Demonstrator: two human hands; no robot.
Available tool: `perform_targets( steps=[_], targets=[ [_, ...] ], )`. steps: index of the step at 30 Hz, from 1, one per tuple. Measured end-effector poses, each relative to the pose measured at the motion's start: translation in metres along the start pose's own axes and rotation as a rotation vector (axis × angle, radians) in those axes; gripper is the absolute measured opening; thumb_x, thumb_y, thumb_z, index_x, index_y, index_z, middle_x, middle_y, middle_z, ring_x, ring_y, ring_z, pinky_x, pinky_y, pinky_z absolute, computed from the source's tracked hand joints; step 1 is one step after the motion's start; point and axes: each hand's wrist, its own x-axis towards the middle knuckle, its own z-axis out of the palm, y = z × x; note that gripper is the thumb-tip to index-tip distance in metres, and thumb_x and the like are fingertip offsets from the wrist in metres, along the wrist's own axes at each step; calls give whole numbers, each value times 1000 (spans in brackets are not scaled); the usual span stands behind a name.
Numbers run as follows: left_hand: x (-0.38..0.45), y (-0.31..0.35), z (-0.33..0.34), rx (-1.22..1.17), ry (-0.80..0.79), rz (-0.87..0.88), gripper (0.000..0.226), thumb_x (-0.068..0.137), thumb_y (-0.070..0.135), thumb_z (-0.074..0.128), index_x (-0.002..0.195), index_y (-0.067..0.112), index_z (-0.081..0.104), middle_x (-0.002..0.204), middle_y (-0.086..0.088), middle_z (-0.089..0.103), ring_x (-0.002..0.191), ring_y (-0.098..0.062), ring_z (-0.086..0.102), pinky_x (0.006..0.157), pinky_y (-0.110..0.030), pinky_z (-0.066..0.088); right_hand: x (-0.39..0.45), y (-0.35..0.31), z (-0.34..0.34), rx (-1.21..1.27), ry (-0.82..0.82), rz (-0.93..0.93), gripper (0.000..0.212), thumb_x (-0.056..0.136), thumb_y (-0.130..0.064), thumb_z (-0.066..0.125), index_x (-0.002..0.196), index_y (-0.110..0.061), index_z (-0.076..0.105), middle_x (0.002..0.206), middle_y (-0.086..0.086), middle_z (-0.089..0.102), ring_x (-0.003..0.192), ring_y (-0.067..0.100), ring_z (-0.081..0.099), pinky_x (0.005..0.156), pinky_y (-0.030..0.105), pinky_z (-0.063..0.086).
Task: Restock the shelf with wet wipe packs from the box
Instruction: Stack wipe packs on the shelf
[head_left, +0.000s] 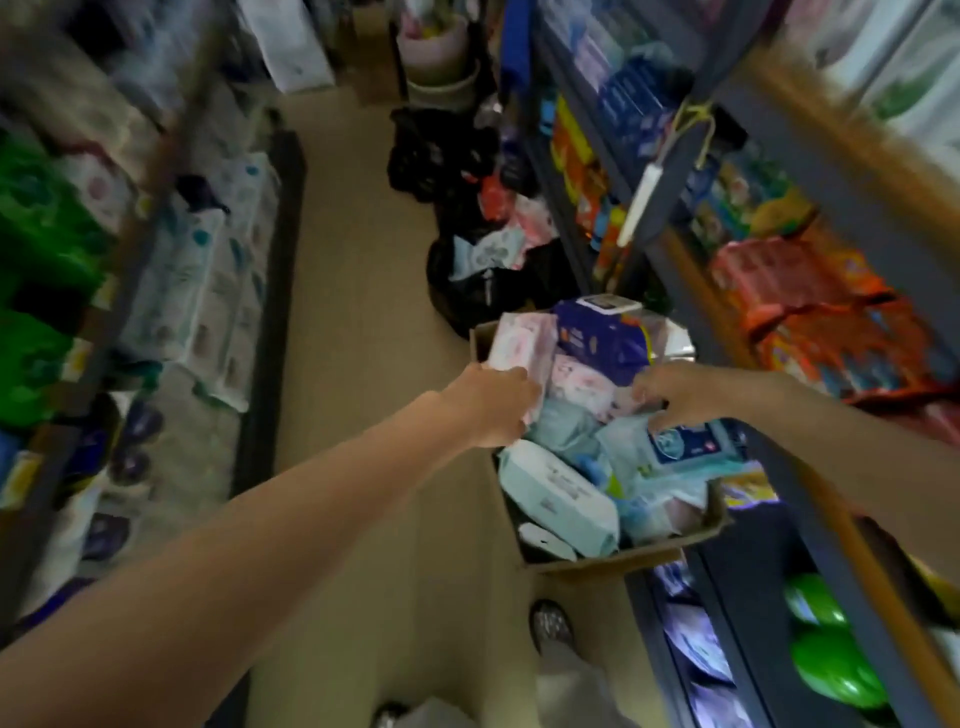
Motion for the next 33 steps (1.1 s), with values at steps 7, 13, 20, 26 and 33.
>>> perform_targets(
  steps=[7,13,20,26,33],
  targets=[
    [72,35,31,-192,-103,-65,39,93,16,44,132,16,41,133,-7,42,117,-30,50,95,-38,36,42,75,72,-183,-56,2,111,65,-35,80,148,-23,7,154,4,16,141,25,19,109,39,27],
    [95,40,67,-300,-228,-109,39,91,14,46,130,13,46,131,-11,48,116,-28,52,97,-43,44,75,69,115,-330,-54,-10,117,73,-27,74,146,-19,-17,156,6,-5,144,28,3,113,48,18],
    [113,37,74,-404,-154,-165,40,87,7,46,127,9,47,129,-14,49,117,-30,52,99,-43,43,86,66,126,-410,101,-47,127,65,-46,76,146,-15,-16,151,10,10,138,31,17,111,49,18],
    [101,32,81,-314,-71,-90,80,83,34,63,145,13,17,148,-10,26,130,-34,35,105,-49,36,68,39,98,-126,198,-66,120,65,-54,71,147,-13,-5,146,9,22,134,28,26,110,41,20],
    [47,-10,22,-181,52,-164,126,65,46,77,147,16,-14,154,-6,3,141,-30,12,110,-46,26,50,-64,6,-129,360,-425,102,60,-49,73,139,-7,24,132,5,34,124,23,36,103,37,27]
  ],
)
